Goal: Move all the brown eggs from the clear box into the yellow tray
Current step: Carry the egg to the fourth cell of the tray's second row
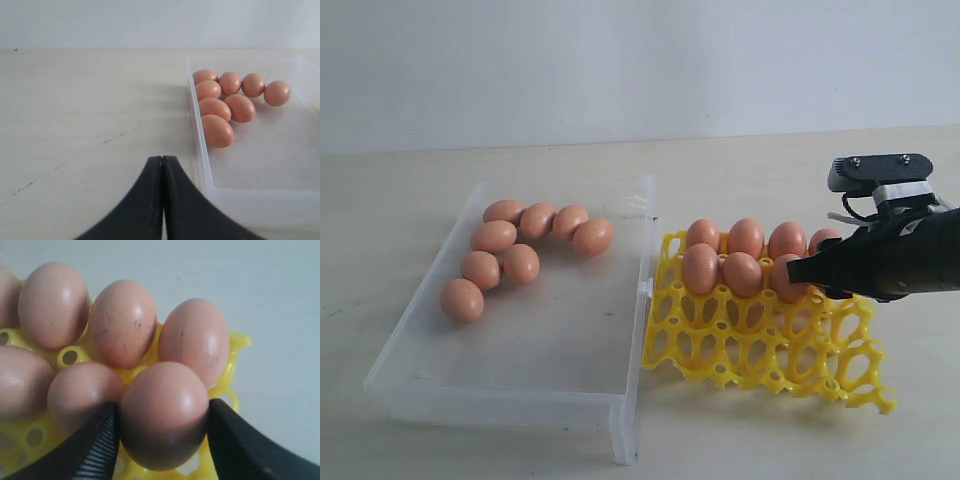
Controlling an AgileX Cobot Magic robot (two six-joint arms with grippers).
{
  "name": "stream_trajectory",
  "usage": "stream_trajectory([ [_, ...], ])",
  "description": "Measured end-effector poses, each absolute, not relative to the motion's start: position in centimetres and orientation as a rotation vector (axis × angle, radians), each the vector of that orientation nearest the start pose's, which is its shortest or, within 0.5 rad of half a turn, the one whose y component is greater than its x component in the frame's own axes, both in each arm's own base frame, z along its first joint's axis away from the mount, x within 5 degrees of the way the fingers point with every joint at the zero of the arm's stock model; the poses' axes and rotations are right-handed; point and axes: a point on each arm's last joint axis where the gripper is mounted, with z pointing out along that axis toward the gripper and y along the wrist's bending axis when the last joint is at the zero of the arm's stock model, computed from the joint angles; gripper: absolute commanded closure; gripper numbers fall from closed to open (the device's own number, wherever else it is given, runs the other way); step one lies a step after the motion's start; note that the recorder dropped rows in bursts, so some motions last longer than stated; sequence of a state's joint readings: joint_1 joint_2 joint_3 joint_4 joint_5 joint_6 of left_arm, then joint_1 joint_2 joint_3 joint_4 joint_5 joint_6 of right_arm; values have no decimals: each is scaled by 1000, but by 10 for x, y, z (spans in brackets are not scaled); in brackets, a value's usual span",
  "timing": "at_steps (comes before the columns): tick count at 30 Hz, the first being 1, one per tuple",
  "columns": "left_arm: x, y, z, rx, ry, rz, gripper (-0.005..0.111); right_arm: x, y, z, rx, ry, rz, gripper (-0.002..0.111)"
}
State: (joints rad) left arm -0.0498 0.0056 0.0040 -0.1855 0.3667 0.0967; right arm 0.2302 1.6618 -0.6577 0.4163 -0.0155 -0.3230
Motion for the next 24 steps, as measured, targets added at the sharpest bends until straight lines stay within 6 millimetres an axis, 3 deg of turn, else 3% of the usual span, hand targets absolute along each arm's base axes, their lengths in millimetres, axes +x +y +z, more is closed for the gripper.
stream_trajectory([
  [8,53,-9,179,21,1856,-149,107,284,66,142,-174,2470,124,106],
  [11,53,-9,179,21,1856,-149,107,284,66,142,-178,2469,122,93],
  [14,53,-9,179,21,1856,-149,107,284,66,142,-180,2468,122,68],
  [17,53,-9,179,21,1856,-149,107,284,66,142,-178,2469,122,53],
  [24,53,-9,179,21,1856,-149,107,284,66,146,-179,2455,123,52],
])
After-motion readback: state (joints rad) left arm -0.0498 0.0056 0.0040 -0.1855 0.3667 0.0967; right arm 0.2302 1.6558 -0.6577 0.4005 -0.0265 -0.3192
